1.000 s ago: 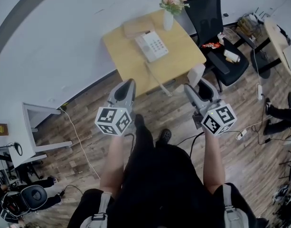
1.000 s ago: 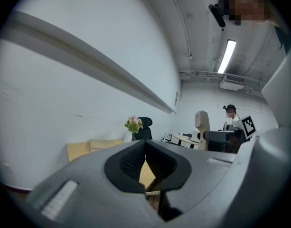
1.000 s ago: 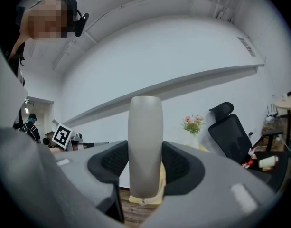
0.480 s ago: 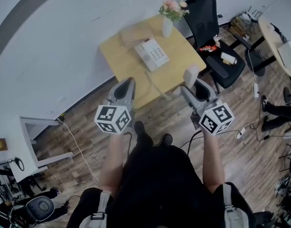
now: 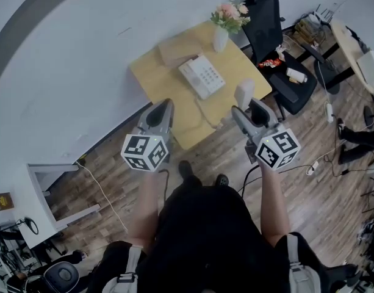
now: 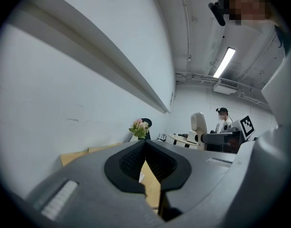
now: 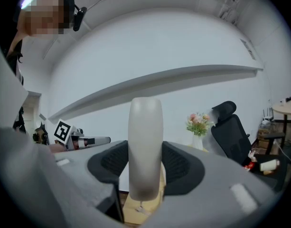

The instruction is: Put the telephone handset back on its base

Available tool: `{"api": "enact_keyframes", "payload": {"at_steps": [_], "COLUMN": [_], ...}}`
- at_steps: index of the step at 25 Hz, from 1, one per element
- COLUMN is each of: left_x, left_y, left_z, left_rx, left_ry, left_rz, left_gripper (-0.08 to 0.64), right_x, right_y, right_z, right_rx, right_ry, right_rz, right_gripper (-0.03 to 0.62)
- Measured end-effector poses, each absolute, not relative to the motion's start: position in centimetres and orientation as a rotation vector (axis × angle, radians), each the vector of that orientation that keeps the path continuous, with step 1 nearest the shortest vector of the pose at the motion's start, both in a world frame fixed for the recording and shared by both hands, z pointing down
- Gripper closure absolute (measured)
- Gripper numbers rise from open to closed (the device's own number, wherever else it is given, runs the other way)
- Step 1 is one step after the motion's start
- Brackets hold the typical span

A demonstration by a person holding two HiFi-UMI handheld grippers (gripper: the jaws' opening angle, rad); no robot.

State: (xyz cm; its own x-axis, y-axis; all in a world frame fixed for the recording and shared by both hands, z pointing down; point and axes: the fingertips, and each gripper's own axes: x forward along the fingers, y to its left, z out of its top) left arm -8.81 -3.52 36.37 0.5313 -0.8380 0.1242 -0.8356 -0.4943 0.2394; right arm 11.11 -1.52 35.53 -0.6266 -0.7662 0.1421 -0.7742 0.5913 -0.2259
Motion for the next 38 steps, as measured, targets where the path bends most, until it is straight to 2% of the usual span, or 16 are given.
{"api": "enact_keyframes", "payload": {"at_steps": [23,38], "left_x": [-14.3,-13.0], "left_y": [-7.8,-10.0], "left_z": [39.6,40.6], "left_rx": [2.51,2.481], "left_ry": [-1.251,-1.286], "left_rz": [0.009,0.032], "left_gripper": [0.551,0.551], "right_x": [5.1,6.6], "right_y": [-4.8,-7.3], "right_z": [38.7,40.6], "right_rx": [1.46,1.419], "right_ry": [-2.626,-2.604], "right_rz": [0.489,0.515], "right_gripper": [0.371,0.371]}}
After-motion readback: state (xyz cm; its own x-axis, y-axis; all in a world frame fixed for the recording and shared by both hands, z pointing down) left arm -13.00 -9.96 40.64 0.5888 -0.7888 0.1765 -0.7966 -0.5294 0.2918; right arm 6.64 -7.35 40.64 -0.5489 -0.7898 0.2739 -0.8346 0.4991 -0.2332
